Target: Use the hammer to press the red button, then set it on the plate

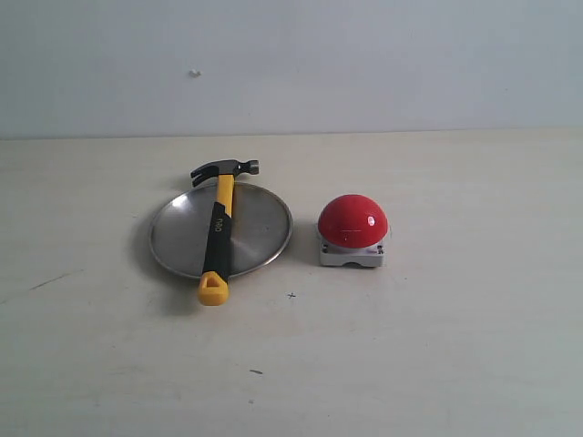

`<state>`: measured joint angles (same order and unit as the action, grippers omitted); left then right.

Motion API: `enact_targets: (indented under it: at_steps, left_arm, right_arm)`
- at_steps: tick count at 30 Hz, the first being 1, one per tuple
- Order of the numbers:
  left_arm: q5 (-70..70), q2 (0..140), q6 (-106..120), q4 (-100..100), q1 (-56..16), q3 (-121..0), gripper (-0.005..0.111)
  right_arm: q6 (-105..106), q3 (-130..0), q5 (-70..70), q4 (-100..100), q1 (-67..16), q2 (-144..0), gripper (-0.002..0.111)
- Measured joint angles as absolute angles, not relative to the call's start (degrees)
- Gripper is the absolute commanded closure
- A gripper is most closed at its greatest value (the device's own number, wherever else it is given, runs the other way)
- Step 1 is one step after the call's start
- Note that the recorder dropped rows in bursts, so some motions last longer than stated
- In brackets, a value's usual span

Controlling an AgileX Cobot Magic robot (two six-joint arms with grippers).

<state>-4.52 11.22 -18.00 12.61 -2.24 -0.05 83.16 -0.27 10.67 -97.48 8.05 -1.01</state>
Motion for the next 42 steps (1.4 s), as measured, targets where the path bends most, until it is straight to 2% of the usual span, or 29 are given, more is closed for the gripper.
enact_targets:
  at_steps: [16, 29, 33, 39, 42]
  left_arm:
    - [-4.52, 11.22, -18.13, 12.49, -2.24, -0.03, 0.107]
    - [-4.52, 11.22, -18.13, 12.38, -2.24, -0.03, 0.107]
    - [-4.52, 11.22, -18.13, 12.38, -2.24, -0.03, 0.107]
    - [-4.52, 11.22, -18.13, 12.38, -2.24, -0.03, 0.107]
    - [-4.52, 11.22, -18.13, 12.38, -2.24, -0.03, 0.107]
  right_arm:
    - [83.16, -0.27, 10.67, -97.48, 8.05, -1.01, 0.108]
    - [91.14, -0.27, 6.55, -96.13, 8.05, -1.01, 0.108]
    - [74.33, -0.27, 4.73, -81.33, 8.05, -1.01, 0.108]
    - [23.59, -0.27, 2.21, -34.56, 8.05, -1.01, 0.108]
    - [8.15, -0.27, 3.12, -17.41, 8.05, -1.01, 0.108]
